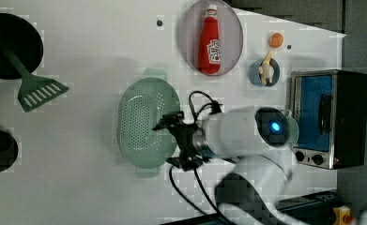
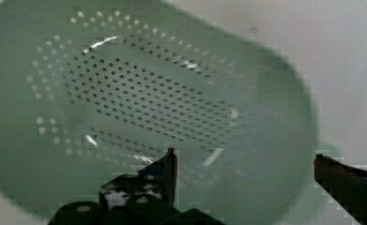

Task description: Drag strainer left to right.

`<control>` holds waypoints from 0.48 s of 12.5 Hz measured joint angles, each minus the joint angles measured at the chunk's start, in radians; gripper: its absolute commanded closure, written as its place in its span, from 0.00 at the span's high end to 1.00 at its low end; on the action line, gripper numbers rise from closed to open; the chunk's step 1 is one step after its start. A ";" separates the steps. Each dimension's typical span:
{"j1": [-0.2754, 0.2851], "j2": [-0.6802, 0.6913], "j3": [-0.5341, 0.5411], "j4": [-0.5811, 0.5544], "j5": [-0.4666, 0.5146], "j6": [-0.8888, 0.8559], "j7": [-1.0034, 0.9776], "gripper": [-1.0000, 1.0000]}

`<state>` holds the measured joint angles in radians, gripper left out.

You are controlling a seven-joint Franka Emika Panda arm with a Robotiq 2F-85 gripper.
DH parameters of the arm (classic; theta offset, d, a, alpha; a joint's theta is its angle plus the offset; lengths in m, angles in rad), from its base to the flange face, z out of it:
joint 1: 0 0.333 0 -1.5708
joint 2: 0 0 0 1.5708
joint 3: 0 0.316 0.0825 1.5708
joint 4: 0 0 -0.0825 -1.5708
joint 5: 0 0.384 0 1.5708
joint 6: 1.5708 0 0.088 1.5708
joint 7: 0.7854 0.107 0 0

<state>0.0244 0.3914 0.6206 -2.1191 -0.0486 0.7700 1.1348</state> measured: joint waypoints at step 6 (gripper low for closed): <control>-0.012 0.158 -0.107 -0.047 -0.138 0.184 0.098 1.00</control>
<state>0.0120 0.5498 0.5132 -2.1660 -0.1866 0.9541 1.2324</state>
